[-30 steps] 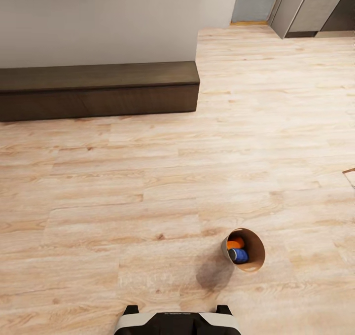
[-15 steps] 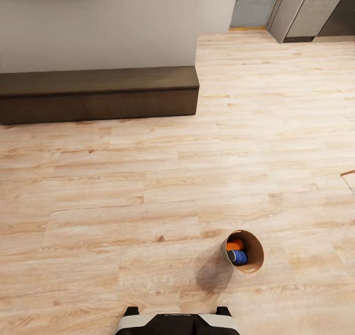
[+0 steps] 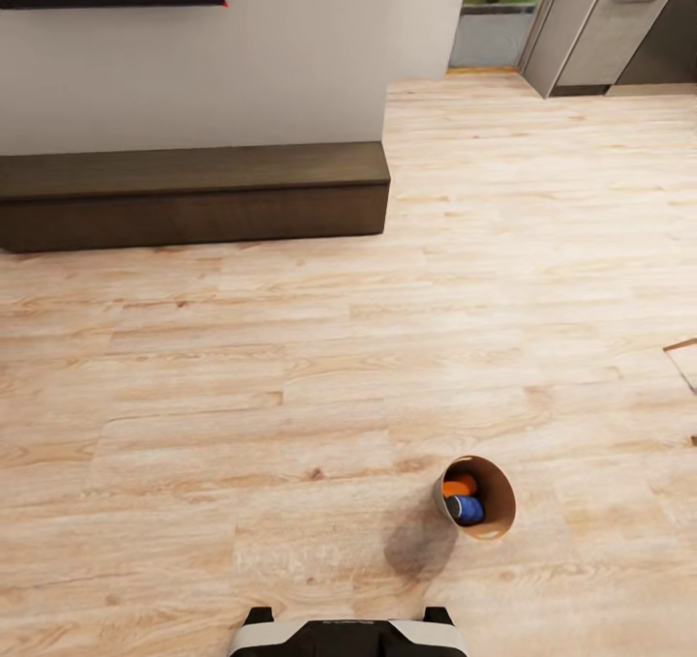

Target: Put the three can of soda from the living room inside the tash can in the kitchen.

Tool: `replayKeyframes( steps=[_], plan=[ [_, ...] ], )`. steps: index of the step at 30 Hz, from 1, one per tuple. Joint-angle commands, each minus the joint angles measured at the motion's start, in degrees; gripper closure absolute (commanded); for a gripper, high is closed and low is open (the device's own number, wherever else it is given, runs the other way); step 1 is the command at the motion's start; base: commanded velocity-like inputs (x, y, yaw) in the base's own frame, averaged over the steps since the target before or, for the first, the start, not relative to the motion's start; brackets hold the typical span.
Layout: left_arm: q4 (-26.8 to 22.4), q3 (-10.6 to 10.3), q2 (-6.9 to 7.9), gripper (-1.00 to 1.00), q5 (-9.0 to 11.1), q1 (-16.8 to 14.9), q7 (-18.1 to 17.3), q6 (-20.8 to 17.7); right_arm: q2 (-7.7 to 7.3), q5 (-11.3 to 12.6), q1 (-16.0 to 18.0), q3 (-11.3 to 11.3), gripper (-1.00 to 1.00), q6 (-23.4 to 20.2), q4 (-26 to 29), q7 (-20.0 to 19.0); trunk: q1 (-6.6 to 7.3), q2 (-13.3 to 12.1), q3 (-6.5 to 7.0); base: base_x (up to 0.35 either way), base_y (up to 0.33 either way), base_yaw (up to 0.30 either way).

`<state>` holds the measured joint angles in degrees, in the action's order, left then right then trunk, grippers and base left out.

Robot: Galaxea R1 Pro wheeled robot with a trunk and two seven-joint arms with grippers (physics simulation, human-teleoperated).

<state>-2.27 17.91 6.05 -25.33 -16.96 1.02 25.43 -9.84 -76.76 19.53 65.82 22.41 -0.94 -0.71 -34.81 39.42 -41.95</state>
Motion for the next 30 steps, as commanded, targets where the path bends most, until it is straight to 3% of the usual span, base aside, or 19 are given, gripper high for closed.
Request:
replayKeyframes(
  steps=[1,8,19,22,23,24,30],
  plan=[
    [0.00,0.01,0.16,-1.00,0.02,0.00,0.01,-0.02,0.02,0.01,0.00,0.00,-1.00,0.00,-0.01,0.00,0.22,-0.42,0.28,0.000,0.000,0.000],
    [0.06,1.39,2.44,-1.00,0.09,0.00,0.06,-0.65,0.16,-0.01,-1.18,0.01,-1.00,-0.02,-0.03,0.01,1.76,-3.22,2.18,0.000,0.000,0.000],
    [0.07,4.33,3.02,-1.00,0.11,0.00,0.05,-0.45,0.50,-0.08,-1.93,0.01,-1.00,0.38,-0.03,0.03,4.18,-7.64,5.17,0.000,0.000,0.000],
    [-0.09,5.13,2.88,-1.00,0.23,0.00,0.05,0.02,0.51,0.41,-2.01,2.88,-1.00,1.88,0.09,0.29,4.18,-7.64,5.39,0.000,0.000,0.000],
    [-0.20,5.22,2.84,-1.00,0.23,0.00,0.16,0.46,0.53,0.91,-2.02,5.69,-1.00,2.06,0.29,0.27,4.18,-7.64,5.42,0.000,0.000,0.000],
    [-0.26,5.25,2.82,-1.00,0.22,0.00,0.24,0.67,0.55,1.08,-2.02,6.91,-1.00,2.12,0.38,0.27,4.18,-7.64,5.45,0.000,0.000,0.000],
    [-0.50,5.23,2.72,-1.00,-0.22,0.00,0.62,1.52,0.54,1.80,-2.04,11.28,-1.00,2.42,0.85,0.34,4.18,-7.64,5.54,0.000,0.000,0.000]
  ],
)
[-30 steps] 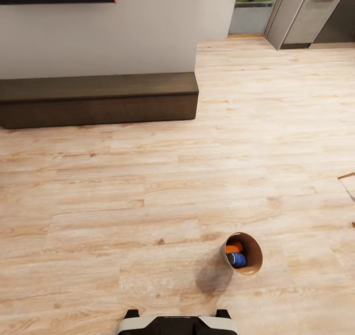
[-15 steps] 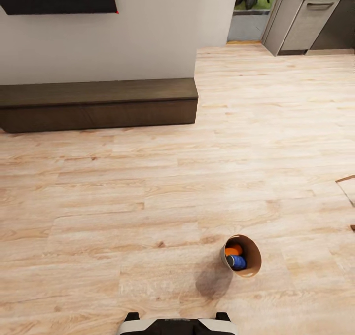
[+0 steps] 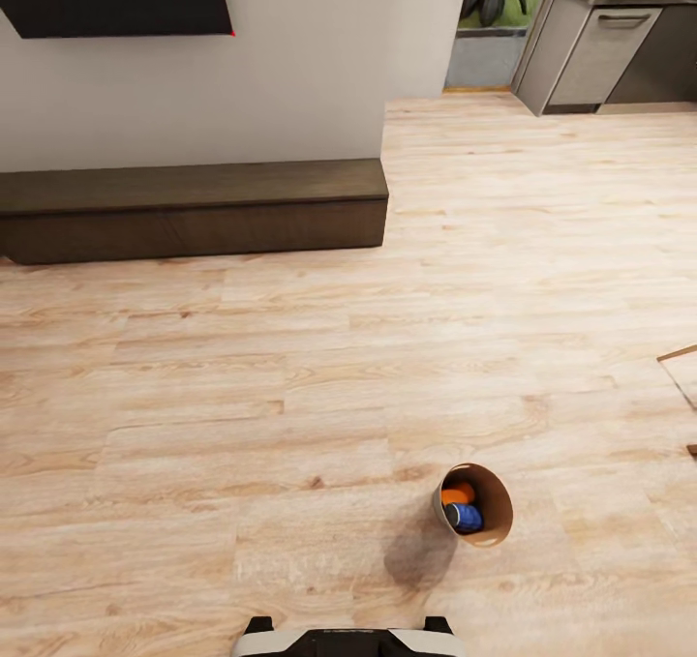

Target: Put the three can of soda from the living room inside the tash can in the kitchen.

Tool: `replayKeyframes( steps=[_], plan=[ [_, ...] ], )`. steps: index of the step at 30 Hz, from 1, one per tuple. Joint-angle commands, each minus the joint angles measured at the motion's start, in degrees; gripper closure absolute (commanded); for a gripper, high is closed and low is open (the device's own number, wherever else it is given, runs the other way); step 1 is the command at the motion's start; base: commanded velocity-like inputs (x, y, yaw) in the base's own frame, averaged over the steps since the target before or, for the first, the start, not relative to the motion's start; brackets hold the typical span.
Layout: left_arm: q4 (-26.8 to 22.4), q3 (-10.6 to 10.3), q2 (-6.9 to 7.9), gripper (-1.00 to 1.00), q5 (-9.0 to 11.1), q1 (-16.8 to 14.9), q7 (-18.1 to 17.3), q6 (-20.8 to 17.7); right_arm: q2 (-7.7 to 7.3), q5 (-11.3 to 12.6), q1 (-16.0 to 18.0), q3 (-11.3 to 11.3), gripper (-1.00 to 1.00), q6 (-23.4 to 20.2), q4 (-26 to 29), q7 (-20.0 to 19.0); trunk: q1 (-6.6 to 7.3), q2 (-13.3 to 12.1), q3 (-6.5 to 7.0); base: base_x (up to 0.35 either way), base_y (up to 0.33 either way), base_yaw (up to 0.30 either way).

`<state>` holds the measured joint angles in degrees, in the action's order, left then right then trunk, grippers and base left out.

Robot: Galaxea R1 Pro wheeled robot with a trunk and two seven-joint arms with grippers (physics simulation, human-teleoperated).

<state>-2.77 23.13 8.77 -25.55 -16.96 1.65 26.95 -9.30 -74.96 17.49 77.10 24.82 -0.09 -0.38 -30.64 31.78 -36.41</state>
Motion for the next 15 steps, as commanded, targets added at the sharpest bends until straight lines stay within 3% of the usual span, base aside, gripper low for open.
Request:
replayKeyframes(
  steps=[1,15],
  plan=[
    [-0.01,0.00,-0.01,-1.00,-0.04,0.00,0.01,0.03,0.01,0.01,0.00,0.15,-1.00,0.03,0.02,0.00,0.00,0.00,0.00,0.000,0.000,0.000],
    [0.36,-0.11,-0.30,-1.00,-0.39,0.00,0.02,-0.06,0.40,0.01,-0.69,0.77,-1.00,-0.32,-0.67,0.02,0.00,0.00,0.01,0.000,0.000,0.000]
  ],
)
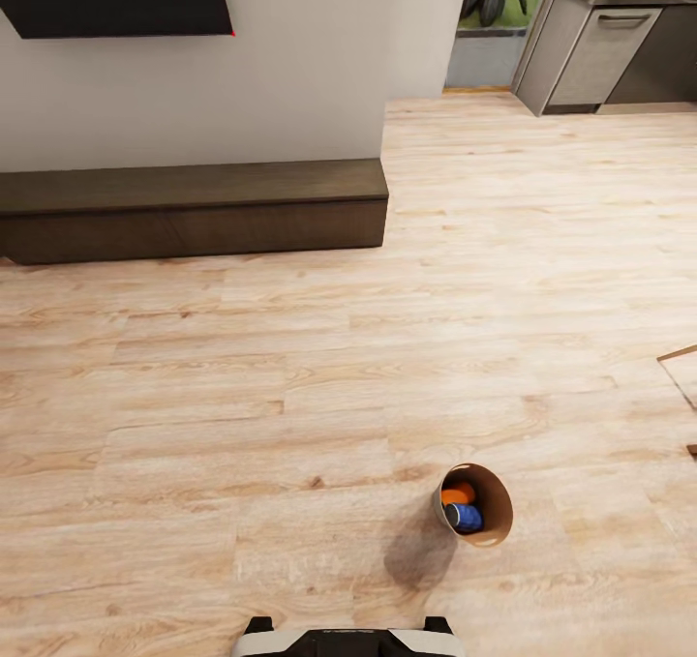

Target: Put the three can of soda from the living room inside the tash can in the kitchen.

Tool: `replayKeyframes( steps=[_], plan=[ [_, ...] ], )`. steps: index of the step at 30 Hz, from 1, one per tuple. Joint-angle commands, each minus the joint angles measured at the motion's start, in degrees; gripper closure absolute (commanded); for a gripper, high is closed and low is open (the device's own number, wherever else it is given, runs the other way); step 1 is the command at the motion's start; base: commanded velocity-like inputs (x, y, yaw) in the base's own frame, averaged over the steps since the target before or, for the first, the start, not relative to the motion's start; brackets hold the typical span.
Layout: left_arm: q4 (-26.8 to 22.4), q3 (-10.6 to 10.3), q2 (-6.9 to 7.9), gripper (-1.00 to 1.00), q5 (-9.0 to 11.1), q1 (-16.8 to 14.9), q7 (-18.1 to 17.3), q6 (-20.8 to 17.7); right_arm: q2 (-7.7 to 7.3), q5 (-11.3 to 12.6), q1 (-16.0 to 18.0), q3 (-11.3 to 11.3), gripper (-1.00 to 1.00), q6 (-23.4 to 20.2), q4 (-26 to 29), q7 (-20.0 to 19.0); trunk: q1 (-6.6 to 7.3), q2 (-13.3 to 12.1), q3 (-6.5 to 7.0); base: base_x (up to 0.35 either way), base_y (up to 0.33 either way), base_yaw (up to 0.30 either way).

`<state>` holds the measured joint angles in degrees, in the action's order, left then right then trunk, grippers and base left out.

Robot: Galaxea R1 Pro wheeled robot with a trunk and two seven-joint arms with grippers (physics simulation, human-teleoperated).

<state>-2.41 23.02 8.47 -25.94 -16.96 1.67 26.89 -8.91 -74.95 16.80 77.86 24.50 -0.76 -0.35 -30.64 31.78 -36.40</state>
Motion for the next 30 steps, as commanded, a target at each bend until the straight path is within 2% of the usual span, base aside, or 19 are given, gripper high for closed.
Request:
replayKeyframes(
  steps=[1,15,30],
  plan=[
    [0.04,0.01,-0.03,-1.00,0.00,0.00,-0.02,-0.07,0.09,0.00,-0.09,0.01,-1.00,-0.03,-0.01,0.00,0.00,0.00,0.00,0.000,0.000,0.000],
    [2.09,0.01,-1.13,-1.00,0.10,0.15,-0.43,-0.42,1.02,-0.02,-0.54,0.01,-1.00,-0.24,-0.11,0.00,0.00,0.00,0.00,0.000,0.000,0.000],
    [2.15,0.01,-1.24,-1.00,0.10,0.24,-0.44,-0.43,1.08,-0.02,-0.54,0.01,-1.00,-0.25,-0.12,0.00,0.00,0.00,0.00,0.000,0.000,0.000]
  ],
)
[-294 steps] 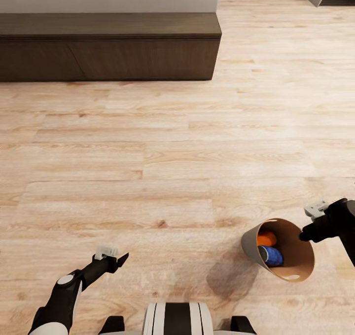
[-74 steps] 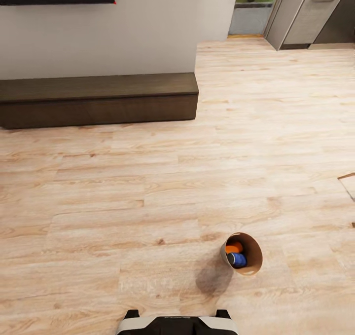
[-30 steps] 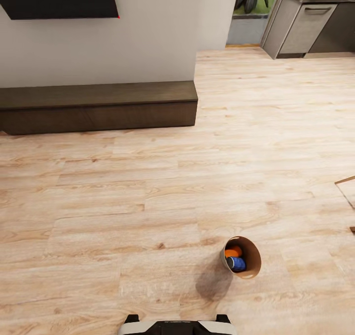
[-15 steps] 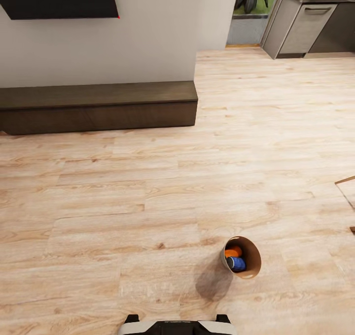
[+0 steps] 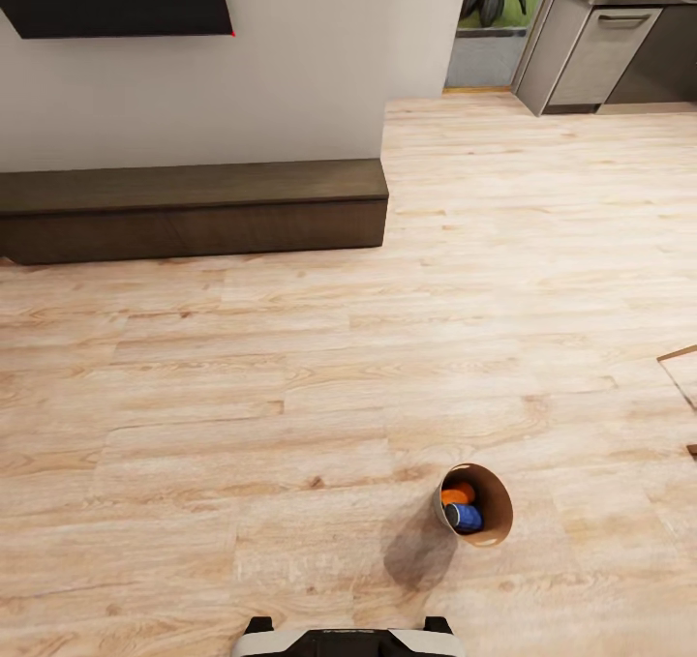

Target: Put the three can of soda from the living room inside the tash can in the kitchen.

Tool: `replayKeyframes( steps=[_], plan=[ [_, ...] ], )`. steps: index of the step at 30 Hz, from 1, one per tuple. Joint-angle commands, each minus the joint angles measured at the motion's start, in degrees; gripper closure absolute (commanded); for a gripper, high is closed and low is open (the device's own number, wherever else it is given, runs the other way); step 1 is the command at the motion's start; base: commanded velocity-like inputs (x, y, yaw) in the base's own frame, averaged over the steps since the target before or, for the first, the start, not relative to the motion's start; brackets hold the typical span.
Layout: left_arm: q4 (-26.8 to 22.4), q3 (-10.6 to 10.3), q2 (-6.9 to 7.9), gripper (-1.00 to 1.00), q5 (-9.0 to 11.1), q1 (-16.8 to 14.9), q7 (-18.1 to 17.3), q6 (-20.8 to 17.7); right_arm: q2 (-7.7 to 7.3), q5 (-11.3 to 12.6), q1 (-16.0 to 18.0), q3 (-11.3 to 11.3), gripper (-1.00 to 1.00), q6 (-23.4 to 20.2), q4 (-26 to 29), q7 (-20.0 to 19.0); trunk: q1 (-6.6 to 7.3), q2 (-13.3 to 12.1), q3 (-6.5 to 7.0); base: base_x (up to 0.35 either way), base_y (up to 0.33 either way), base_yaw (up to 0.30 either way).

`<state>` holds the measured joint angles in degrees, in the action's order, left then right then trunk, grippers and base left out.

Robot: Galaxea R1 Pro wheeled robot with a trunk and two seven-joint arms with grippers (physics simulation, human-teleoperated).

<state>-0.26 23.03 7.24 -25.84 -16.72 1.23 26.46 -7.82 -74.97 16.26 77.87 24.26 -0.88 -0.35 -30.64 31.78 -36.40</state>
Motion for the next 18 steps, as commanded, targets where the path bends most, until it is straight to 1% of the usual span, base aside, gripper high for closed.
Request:
replayKeyframes(
  steps=[1,18],
  plan=[
    [0.00,0.00,0.01,-1.00,0.00,0.00,0.00,0.00,0.00,0.00,0.00,0.02,-1.00,0.00,0.00,0.00,0.00,0.00,0.00,0.000,0.000,0.000],
    [0.00,0.00,0.05,-1.00,0.00,0.02,0.00,0.00,0.00,0.00,0.00,0.00,-1.00,0.00,0.00,0.00,0.00,0.00,0.00,0.000,0.000,0.000]
  ],
)
